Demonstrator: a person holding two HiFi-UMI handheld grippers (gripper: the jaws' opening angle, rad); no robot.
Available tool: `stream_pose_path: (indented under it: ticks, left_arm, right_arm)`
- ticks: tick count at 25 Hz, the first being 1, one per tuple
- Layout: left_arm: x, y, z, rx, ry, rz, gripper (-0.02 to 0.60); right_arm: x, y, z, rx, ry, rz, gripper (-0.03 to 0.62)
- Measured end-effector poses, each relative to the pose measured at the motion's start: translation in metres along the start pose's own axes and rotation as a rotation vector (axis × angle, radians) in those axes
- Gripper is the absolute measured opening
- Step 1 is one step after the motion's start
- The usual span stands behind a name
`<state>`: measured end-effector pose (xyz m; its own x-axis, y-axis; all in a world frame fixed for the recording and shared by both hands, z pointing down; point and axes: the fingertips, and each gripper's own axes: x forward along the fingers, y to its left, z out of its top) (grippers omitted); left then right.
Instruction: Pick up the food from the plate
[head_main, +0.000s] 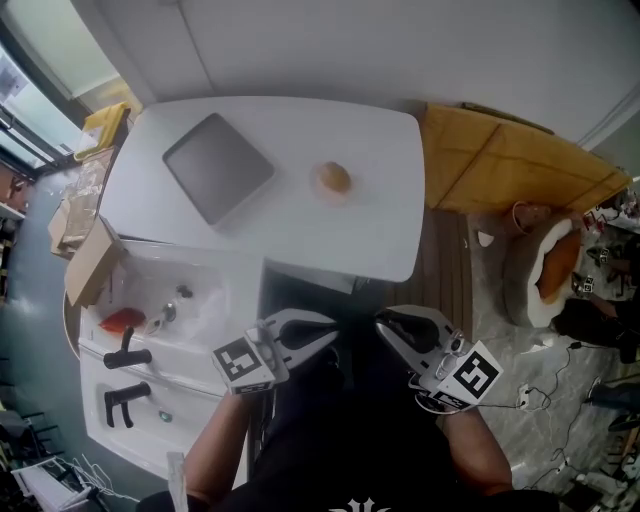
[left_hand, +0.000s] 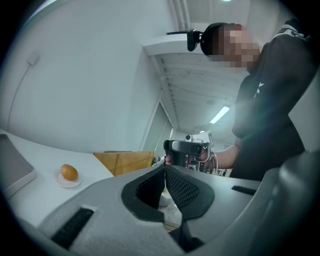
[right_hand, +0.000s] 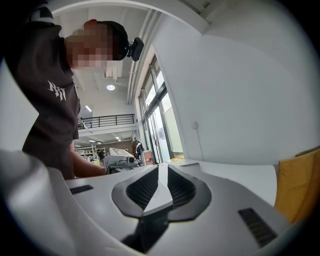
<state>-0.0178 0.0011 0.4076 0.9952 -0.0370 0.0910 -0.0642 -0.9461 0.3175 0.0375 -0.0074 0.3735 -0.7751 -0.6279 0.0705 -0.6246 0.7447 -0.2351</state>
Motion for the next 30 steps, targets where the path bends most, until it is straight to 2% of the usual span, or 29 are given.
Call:
stream_pose_path:
  ticks: [3,7,10,13,17,19,21,24,30]
  left_arm:
    - [0.012,0.031,0.008,0.007,-0.018,0.014,0.006]
    - [0.032,0.092,0.013,-0.051,-0.012,0.089,0.006]
    - [0.049,0.137,0.009,-0.119,0.076,0.139,0.006]
    - [0.06,0.173,0.012,-0.153,0.087,0.187,0.006]
    - [0.064,0.211,0.011,-0.192,0.076,0.258,0.006]
    - [0.066,0.226,0.015,-0.204,0.058,0.277,0.006]
    - [0.064,0.245,0.015,-0.206,0.034,0.278,0.008]
    - [0.052,0.275,-0.003,-0.221,0.08,0.273,0.008]
    - [0.011,0.318,-0.044,-0.282,0.052,0.219,0.009]
  right_arm:
    - [0.013,-0.039,-0.005,0.016,0.011,0.025,0.037]
    - [0.036,-0.104,-0.005,0.051,0.02,0.087,0.069]
    - [0.053,-0.16,0.006,0.067,0.015,0.125,0.091]
    - [0.069,-0.205,0.01,0.075,0.028,0.17,0.123]
    - [0.097,-0.24,0.006,0.132,0.071,0.271,0.19]
    - [0.117,-0.253,0.005,0.138,0.07,0.292,0.21]
    - [0.14,-0.269,-0.004,0.124,0.087,0.276,0.233]
    - [0.173,-0.287,-0.038,0.1,0.2,0.23,0.273]
    - [0.25,-0.293,-0.098,0.03,0.327,0.171,0.338]
